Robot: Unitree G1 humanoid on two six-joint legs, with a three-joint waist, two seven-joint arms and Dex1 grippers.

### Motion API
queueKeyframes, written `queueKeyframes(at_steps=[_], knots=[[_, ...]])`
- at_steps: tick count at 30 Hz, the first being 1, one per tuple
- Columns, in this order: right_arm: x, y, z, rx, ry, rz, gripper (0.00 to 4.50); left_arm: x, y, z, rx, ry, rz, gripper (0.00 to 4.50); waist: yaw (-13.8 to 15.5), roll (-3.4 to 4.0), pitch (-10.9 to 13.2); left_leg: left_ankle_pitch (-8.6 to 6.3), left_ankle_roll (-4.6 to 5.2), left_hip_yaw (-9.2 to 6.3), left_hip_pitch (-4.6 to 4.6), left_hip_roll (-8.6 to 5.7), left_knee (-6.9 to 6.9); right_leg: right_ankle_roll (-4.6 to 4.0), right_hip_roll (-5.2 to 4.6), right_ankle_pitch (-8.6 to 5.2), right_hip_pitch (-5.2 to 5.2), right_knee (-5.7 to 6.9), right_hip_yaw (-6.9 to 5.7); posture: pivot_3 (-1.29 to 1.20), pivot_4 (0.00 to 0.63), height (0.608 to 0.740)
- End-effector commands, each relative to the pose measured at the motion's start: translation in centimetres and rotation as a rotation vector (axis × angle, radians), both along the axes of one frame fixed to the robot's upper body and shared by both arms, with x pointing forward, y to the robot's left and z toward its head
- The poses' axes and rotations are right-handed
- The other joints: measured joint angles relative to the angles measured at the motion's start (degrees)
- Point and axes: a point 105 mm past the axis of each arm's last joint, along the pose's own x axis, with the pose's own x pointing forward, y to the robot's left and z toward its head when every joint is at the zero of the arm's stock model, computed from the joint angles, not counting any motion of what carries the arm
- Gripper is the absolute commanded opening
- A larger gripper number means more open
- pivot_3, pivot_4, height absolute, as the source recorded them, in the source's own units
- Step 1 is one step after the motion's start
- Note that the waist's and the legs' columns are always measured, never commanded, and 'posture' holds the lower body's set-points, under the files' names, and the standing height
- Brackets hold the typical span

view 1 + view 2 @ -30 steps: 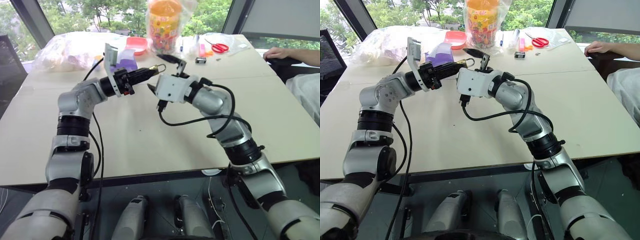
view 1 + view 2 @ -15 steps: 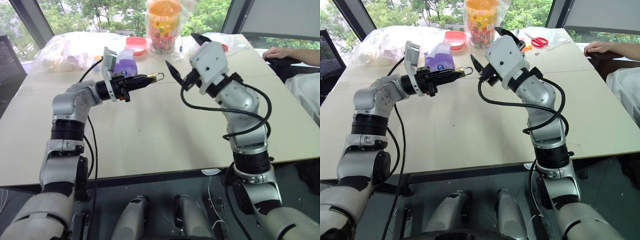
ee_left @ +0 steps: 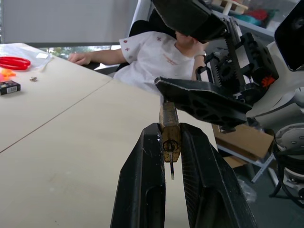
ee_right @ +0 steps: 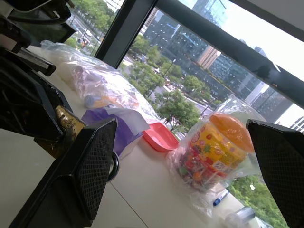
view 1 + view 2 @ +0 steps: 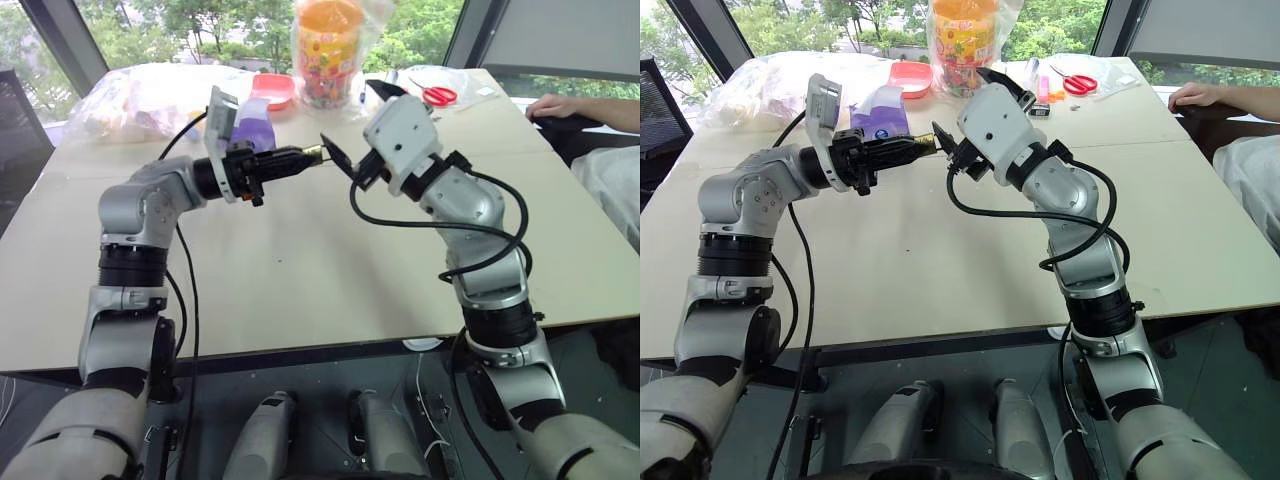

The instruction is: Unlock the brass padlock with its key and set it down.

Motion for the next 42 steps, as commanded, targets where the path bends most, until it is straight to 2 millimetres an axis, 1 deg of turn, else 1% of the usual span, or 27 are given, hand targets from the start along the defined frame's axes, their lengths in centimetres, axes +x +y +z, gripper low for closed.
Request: queueKeyframes(at_steps=[1, 5, 8, 11, 13, 15, 17, 18, 19, 20, 21, 22, 23, 24, 25, 27, 29, 31, 34, 36, 38, 40, 41, 42], knots=[[-0.2, -0.3, 0.4, 0.019, -0.003, 0.008, 4.46, -1.3, 0.0, 1.5, -0.014, -0.057, -0.061, 0.0, 0.0, 0.0, 0.0, 0.0, 0.0, 0.0, 0.0, 0.0, -0.01, 0.0, 0.0, 0.0, 0.0, 0.0, 0.0, 0.0, 0.15, 0.74], [-0.3, -0.4, -0.4, 0.049, 0.09, 0.045, 4.46, -2.0, 0.2, 1.2, 0.037, -0.081, -0.098, 0.0, 0.03, 0.0, 0.0, 0.0, 0.0, 0.0, 0.0, 0.01, 0.0, -0.01, -0.01, -0.01, 0.01, -0.03, 0.0, 0.0, 0.15, 0.74], [-0.6, -0.3, -0.9, 0.045, 0.144, 0.087, 4.46, -2.2, 0.2, 1.3, 0.061, -0.1, -0.11, 0.0, 0.11, 0.0, 0.0, 0.0, 0.0, -0.01, -0.01, 0.01, 0.0, -0.02, -0.01, -0.01, 0.01, -0.03, 0.0, 0.0, 0.15, 0.74], [-0.8, -0.5, -1.1, 0.038, 0.165, 0.095, 4.46, -1.9, 0.3, 1.3, 0.073, -0.107, -0.103, 0.0, 0.06, 0.0, 0.0, 0.0, 0.01, -0.01, -0.02, 0.01, 0.0, -0.01, -0.03, -0.03, 0.0, -0.04, -0.01, 0.0, 0.15, 0.74], [-0.6, -1.0, -0.9, 0.041, 0.161, 0.071, 4.46, -1.5, 0.4, 1.0, 0.08, -0.104, -0.088, 0.0, 0.07, 0.0, 0.0, -0.01, 0.01, 0.0, -0.02, 0.01, -0.01, 0.01, -0.04, -0.04, 0.0, -0.05, -0.01, 0.0, 0.15, 0.74], [-0.3, -2.4, -0.6, 0.041, 0.149, 0.019, 4.46, -0.8, 0.4, 0.5, 0.077, -0.082, -0.06, 0.0, 0.11, 0.0, 0.0, -0.01, 0.0, 0.0, -0.02, 0.01, 0.0, 0.02, -0.05, -0.05, 0.0, -0.06, -0.01, 0.0, 0.15, 0.74], [-0.2, -3.2, -0.4, 0.04, 0.146, -0.01, 4.46, -0.4, 0.4, 0.1, 0.074, -0.069, -0.045, 0.0, 0.23, 0.0, 0.0, -0.01, 0.01, 0.0, -0.02, 0.01, 0.0, 0.02, -0.06, -0.05, 0.01, -0.07, -0.01, 0.0, 0.15, 0.74], [-0.2, -4.5, -0.8, 0.008, 0.164, -0.052, 4.46, 0.1, 0.0, -0.6, 0.075, -0.041, -0.035, 0.0, 0.29, 0.0, 0.0, -0.01, 0.01, -0.01, -0.04, 0.01, 0.01, 0.02, -0.06, -0.05, 0.01, -0.08, -0.02, 0.0, 0.15, 0.74], [-0.4, -5.8, -1.3, -0.01, 0.211, -0.084, 4.46, 0.9, -0.5, -1.8, 0.088, -0.01, -0.011, 0.0, 0.71, 0.0, 0.0, -0.01, 0.01, -0.01, -0.06, 0.0, 0.01, 0.02, -0.06, -0.05, 0.01, -0.11, -0.03, 0.0, 0.15, 0.74], [-0.7, -6.6, -1.6, -0.021, 0.245, -0.106, 4.46, 1.5, -0.8, -2.7, 0.099, 0.011, 0.006, 0.0, 1.26, 0.0, 0.0, -0.03, 0.04, -0.02, -0.06, -0.02, 0.03, 0.02, -0.08, -0.05, 0.04, -0.11, -0.05, 0.0, 0.15, 0.74], [-1.2, -7.2, -1.8, 0.0, 0.293, -0.1, 4.46, 2.3, -1.3, -4.3, 0.145, 0.045, 0.036, 0.0, 1.38, 0.0, 0.0, -0.06, 0.1, 0.0, -0.07, -0.02, 0.09, 0.03, -0.08, -0.06, 0.06, -0.13, -0.04, 0.0, 0.15, 0.74], [-1.9, -7.2, -2.4, 0.005, 0.355, -0.076, 4.46, 2.8, -1.6, -6.2, 0.211, 0.091, 0.048, 0.0, 1.54, 0.0, 0.0, -0.07, 0.11, 0.03, -0.09, -0.01, 0.11, 0.05, -0.09, -0.06, 0.06, -0.15, -0.04, 0.0, 0.15, 0.74], [-2.7, -7.0, -3.1, -0.006, 0.415, -0.048, 4.46, 3.1, -1.9, -7.5, 0.245, 0.131, 0.05, 0.0, 1.57, 0.0, 0.0, -0.08, 0.14, 0.06, -0.1, -0.01, 0.12, 0.05, -0.11, -0.06, 0.07, -0.16, -0.04, 0.0, 0.15, 0.74], [-3.7, -6.8, -4.2, -0.041, 0.497, -0.021, 4.46, 3.4, -2.4, -8.3, 0.232, 0.199, 0.046, 0.0, 1.55, 0.0, 0.0, -0.09, 0.15, 0.06, -0.1, -0.01, 0.13, 0.05, -0.11, -0.06, 0.07, -0.16, -0.04, 0.0, 0.15, 0.74], [-4.6, -6.7, -5.1, -0.076, 0.548, -0.004, 4.46, 3.6, -3.0, -8.6, 0.201, 0.258, 0.036, 0.0, 1.49, -0.01, 0.01, -0.1, 0.17, 0.06, -0.13, 0.0, 0.14, 0.06, -0.11, -0.06, 0.06, -0.16, -0.05, 0.0, 0.15, 0.74], [-5.4, -6.7, -5.8, -0.066, 0.618, -0.008, 4.46, 3.7, -4.2, -8.6, 0.128, 0.341, -0.002, 0.0, 1.51, -0.03, 0.02, -0.16, 0.26, 0.03, -0.29, 0.02, 0.25, 0.22, -0.1, -0.16, -0.02, -0.16, -0.1, 0.0, 0.15, 0.74], [-6.0, -6.4, -6.2, -0.038, 0.668, 0.0, 4.46, 3.2, -5.4, -8.6, 0.083, 0.365, -0.078, 0.0, 1.37, -0.03, 0.02, -0.16, 0.26, 0.03, -0.59, 0.04, 0.38, 0.24, -0.11, -0.14, -0.26, -0.16, -0.14, 0.0, 0.15, 0.74], [-6.7, -5.9, -6.9, -0.054, 0.71, 0.009, 4.46, 3.3, -6.1, -9.2, 0.064, 0.399, -0.089, 0.0, 1.46, -0.03, 0.02, -0.16, 0.27, 0.03, -0.83, 0.05, 0.5, 0.21, -0.1, -0.1, -0.45, -0.15, -0.18, 0.0, 0.15, 0.74], [-6.8, -5.6, -7.4, -0.057, 0.734, -0.021, 4.46, 3.6, -7.0, -10.3, 0.083, 0.438, -0.061, 0.0, 1.46, -0.03, 0.02, -0.16, 0.27, 0.03, -0.83, 0.05, 0.51, 0.36, -0.13, -0.02, -0.44, -0.16, -0.19, 0.0, 0.15, 0.74], [-6.1, -5.7, -7.2, 0.001, 0.722, -0.07, 4.46, 3.6, -7.4, -10.9, 0.089, 0.461, -0.048, 0.0, 1.46, -0.03, 0.01, -0.17, 0.28, 0.03, -0.84, 0.05, 0.51, 0.37, -0.13, -0.02, -0.44, -0.16, -0.2, 0.0, 0.15, 0.74], [-5.8, -5.4, -7.1, 0.042, 0.716, -0.079, 4.46, 3.7, -7.6, -11.0, 0.066, 0.497, -0.039, 0.0, 1.54, -0.04, 0.01, -0.17, 0.28, 0.03, -0.84, 0.05, 0.51, 0.38, -0.14, 0.0, -0.45, -0.16, -0.2, 0.0, 0.15, 0.74], [-5.9, -5.1, -7.1, 0.054, 0.715, -0.075, 4.5, 3.8, -7.7, -11.2, 0.063, 0.515, -0.029, 1.0, 1.53, -0.03, 0.01, -0.16, 0.28, 0.02, -0.88, 0.05, 0.52, 0.35, -0.13, 0.03, -0.46, -0.16, -0.21, 0.0, 0.15, 0.74], [-5.9, -5.0, -7.1, 0.061, 0.716, -0.074, 4.5, 3.8, -7.7, -11.3, 0.069, 0.515, -0.027, 1.34, 1.53, -0.04, 0.01, -0.16, 0.28, 0.02, -0.88, 0.04, 0.53, 0.26, -0.13, 0.1, -0.46, -0.16, -0.22, 0.0, 0.15, 0.74], [-5.9, -5.0, -7.1, 0.066, 0.717, -0.073, 4.5, 3.8, -7.7, -11.3, 0.072, 0.516, -0.025, 1.85, 1.54, -0.04, 0.01, -0.16, 0.28, 0.02, -0.88, 0.04, 0.53, 0.27, -0.13, 0.11, -0.46, -0.16, -0.22, 0.0, 0.15, 0.74]])
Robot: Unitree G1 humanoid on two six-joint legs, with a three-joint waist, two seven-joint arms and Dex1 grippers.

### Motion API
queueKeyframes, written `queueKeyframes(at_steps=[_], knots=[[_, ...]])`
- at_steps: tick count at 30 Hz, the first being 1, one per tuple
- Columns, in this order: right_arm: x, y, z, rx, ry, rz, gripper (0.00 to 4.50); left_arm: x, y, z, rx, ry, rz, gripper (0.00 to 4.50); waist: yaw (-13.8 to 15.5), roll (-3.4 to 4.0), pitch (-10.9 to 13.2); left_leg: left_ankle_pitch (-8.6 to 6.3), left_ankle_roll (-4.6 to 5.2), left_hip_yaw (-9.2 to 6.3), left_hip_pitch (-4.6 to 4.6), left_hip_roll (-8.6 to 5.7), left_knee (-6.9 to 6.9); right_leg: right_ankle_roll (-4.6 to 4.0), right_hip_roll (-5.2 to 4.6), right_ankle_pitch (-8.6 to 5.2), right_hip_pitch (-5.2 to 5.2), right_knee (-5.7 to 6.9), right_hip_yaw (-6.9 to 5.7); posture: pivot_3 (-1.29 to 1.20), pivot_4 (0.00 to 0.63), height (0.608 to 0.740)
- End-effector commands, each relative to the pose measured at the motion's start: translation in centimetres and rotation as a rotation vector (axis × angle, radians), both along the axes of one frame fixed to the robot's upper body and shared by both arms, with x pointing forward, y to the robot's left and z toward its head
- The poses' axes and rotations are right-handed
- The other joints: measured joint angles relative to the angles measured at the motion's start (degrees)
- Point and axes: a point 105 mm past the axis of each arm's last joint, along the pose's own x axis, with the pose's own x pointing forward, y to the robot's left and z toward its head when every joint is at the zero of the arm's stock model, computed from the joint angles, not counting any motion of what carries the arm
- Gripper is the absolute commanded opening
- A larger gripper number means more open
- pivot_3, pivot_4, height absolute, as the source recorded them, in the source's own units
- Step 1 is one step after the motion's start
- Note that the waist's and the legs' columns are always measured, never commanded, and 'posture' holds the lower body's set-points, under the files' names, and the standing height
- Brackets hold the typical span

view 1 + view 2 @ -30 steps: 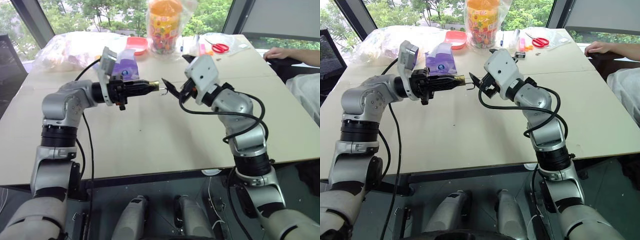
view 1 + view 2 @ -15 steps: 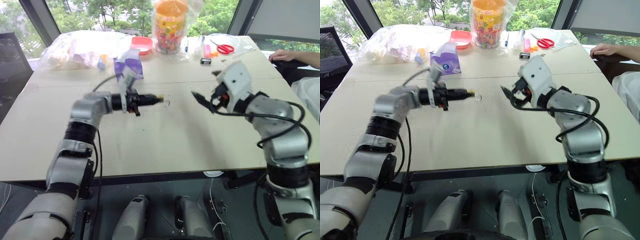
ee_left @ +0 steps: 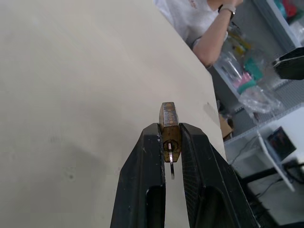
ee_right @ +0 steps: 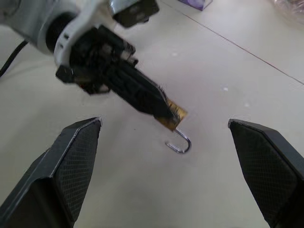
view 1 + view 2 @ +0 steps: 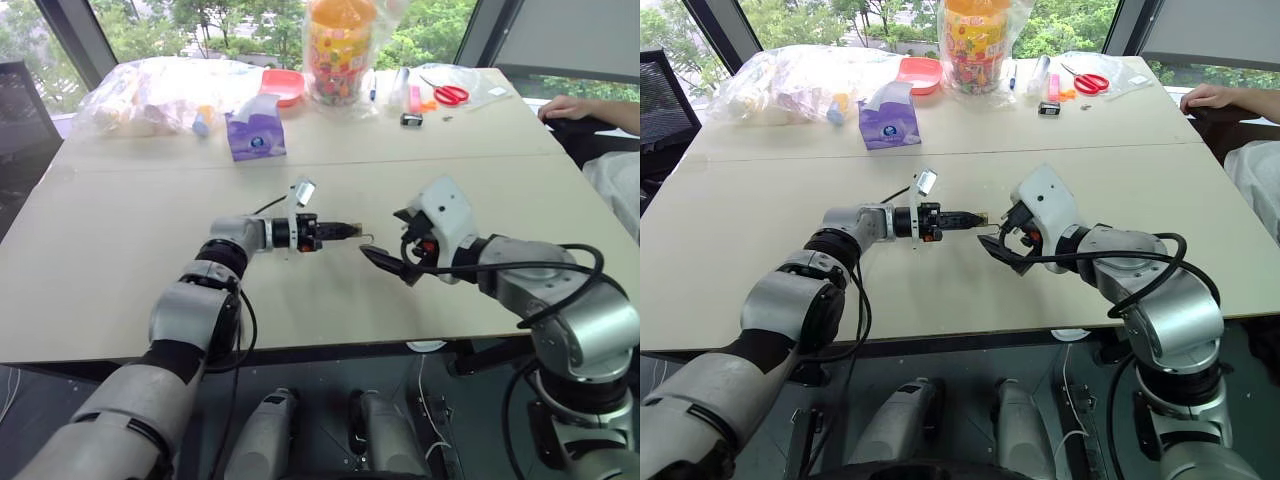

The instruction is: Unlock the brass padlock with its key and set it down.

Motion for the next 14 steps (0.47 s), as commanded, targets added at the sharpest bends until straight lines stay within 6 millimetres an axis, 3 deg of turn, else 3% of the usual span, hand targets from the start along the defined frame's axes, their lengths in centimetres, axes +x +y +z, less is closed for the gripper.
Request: queueKeyframes(at_steps=[1, 5, 6, 9, 11, 14], knots=[[-0.1, 0.1, 1.2, 0.022, -0.051, -0.009, 4.5, 0.6, -0.2, 2.0, -0.029, -0.047, 0.007, 2.32, 0.03, 0.0, 0.0, 0.0, 0.0, 0.0, 0.0, 0.0, 0.0, 0.01, 0.0, 0.01, 0.0, 0.0, 0.0, 0.0, 0.15, 0.74], [0.0, -0.2, 1.0, 0.017, -0.049, -0.026, 4.5, 0.9, 0.5, 1.7, 0.012, -0.055, 0.029, 3.97, -0.02, 0.0, 0.0, 0.0, 0.0, 0.0, 0.01, -0.01, 0.0, 0.03, 0.01, 0.01, 0.01, 0.0, -0.01, 0.0, 0.15, 0.74], [0.0, -0.4, 0.9, 0.011, -0.047, -0.031, 4.5, 1.3, 1.6, 1.2, 0.077, -0.09, 0.055, 4.3, -0.02, 0.0, 0.0, 0.0, 0.0, 0.0, 0.01, 0.0, 0.0, 0.03, 0.02, 0.01, 0.01, 0.0, -0.01, 0.0, 0.15, 0.74], [-0.1, -0.7, 0.6, -0.004, -0.04, -0.035, 4.5, 2.2, 4.3, 1.2, 0.165, -0.156, 0.12, 4.3, -0.43, 0.0, 0.0, 0.0, 0.0, 0.02, 0.02, 0.01, 0.0, 0.0, 0.05, 0.03, 0.0, 0.02, 0.0, 0.0, 0.15, 0.74], [-0.2, -1.1, 0.0, -0.014, -0.032, -0.041, 4.5, 2.7, 7.5, 3.6, 0.15, -0.275, 0.173, 4.3, -0.56, 0.0, 0.0, 0.0, 0.0, 0.01, 0.04, 0.05, -0.04, -0.01, 0.06, 0.05, -0.01, 0.04, 0.0, 0.0, 0.15, 0.74], [0.1, -0.9, -0.1, 0.014, -0.057, -0.038, 4.5, 2.1, 10.4, 5.9, 0.114, -0.378, 0.249, 4.3, -0.77, 0.0, 0.0, 0.0, 0.0, -0.03, 0.04, 0.08, -0.12, -0.04, 0.05, 0.06, -0.06, 0.05, 0.02, 0.0, 0.15, 0.74]])
